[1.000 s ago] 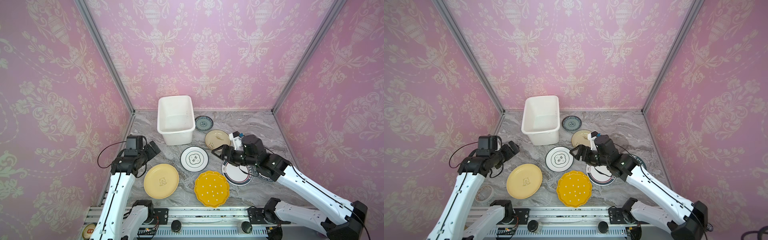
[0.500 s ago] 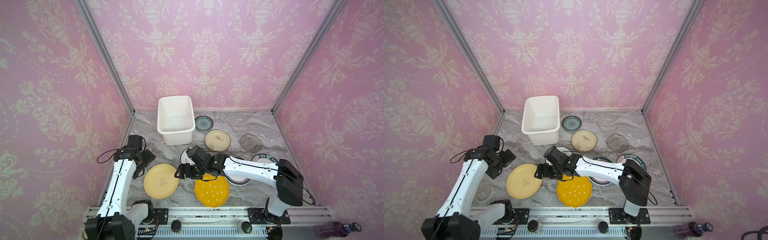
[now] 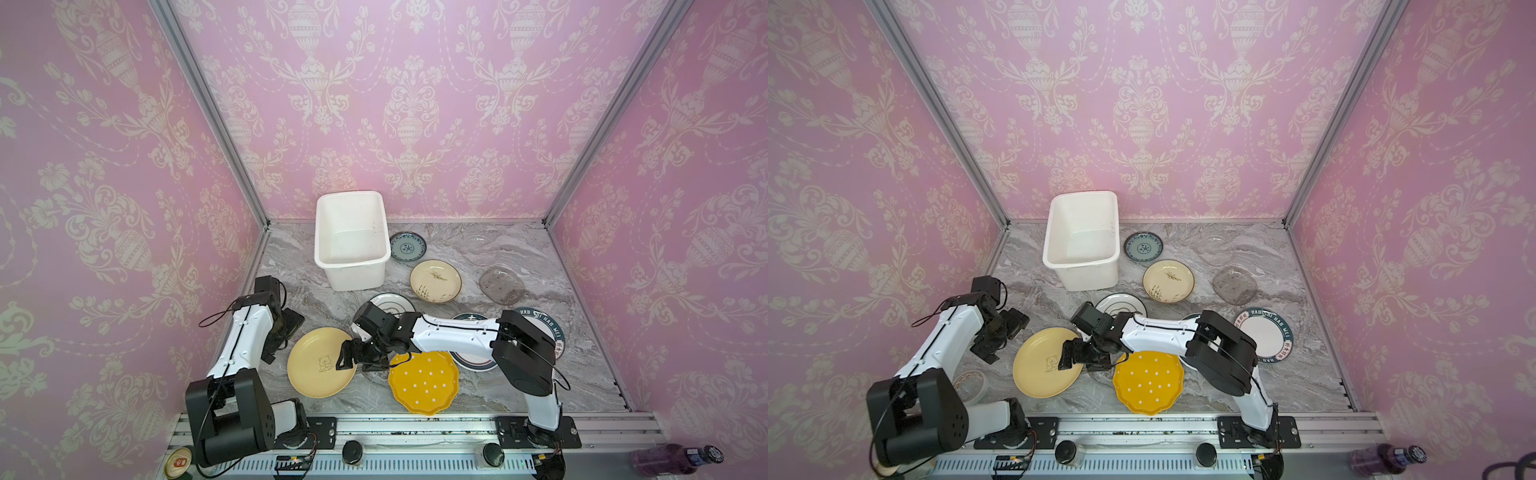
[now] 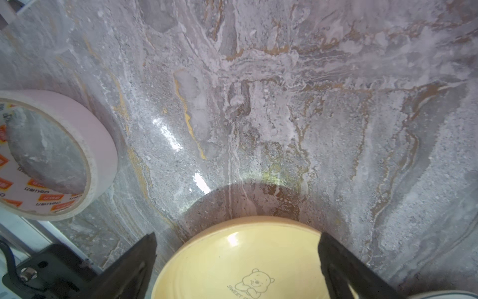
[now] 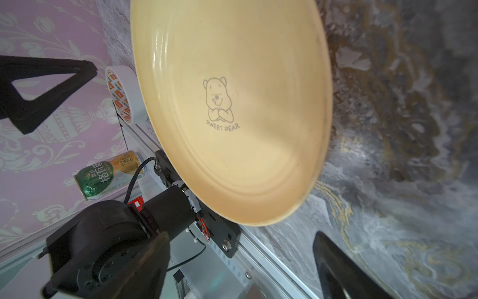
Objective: Place the plates into the plastic bin on the countertop
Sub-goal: Pick up the plate from the bottom-left of the table.
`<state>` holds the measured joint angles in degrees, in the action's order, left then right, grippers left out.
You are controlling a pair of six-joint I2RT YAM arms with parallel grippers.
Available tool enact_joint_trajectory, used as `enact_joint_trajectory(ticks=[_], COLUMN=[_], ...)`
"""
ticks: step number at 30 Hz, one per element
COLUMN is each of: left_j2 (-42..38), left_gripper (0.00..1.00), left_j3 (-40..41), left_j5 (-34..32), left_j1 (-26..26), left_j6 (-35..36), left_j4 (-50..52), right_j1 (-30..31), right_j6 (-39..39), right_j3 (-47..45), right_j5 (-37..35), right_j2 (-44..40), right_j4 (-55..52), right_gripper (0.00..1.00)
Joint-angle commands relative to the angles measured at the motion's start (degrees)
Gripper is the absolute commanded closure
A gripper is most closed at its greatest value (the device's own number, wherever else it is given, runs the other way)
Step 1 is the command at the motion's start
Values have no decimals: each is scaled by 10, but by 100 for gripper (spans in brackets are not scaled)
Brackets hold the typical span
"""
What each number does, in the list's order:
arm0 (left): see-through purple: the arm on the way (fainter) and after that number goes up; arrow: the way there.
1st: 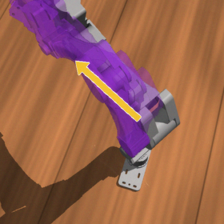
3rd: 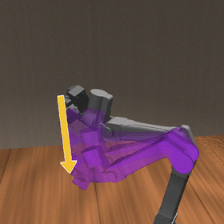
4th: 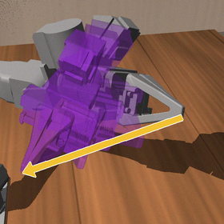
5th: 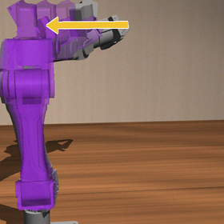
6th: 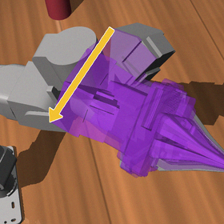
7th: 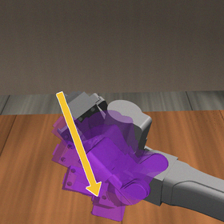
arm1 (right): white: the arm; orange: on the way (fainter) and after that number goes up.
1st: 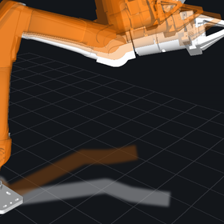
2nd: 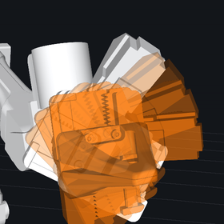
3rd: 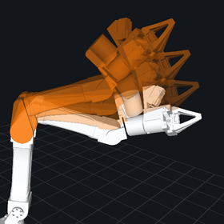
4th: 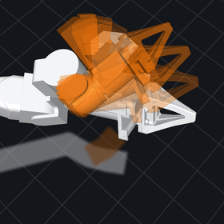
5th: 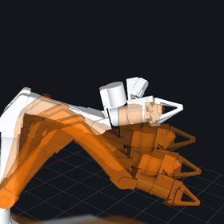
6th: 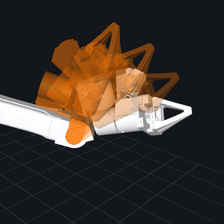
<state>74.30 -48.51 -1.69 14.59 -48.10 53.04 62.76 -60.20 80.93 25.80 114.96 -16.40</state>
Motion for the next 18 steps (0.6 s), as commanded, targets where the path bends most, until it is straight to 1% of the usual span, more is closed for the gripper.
enact_joint_trajectory(ticks=[1,4,10,18], left_j2=[19,37,67,105], left_gripper=[1,1,1,4], left_j3=[7,13,25,36], left_j5=[-8,-9,11,58], left_j1=[11,13,16,17], left_j6=[3,1,2,-13], left_j4=[-16,-23,-47,-74], right_j1=[-4,-7,-14,-23], right_j6=[-11,-17,-38,-57], right_j3=[17,15,1,-8], right_j5=[16,20,30,45], right_j2=[13,20,31,46], right_j4=[-10,-1,32,75], right_gripper=[13,13,13,13])
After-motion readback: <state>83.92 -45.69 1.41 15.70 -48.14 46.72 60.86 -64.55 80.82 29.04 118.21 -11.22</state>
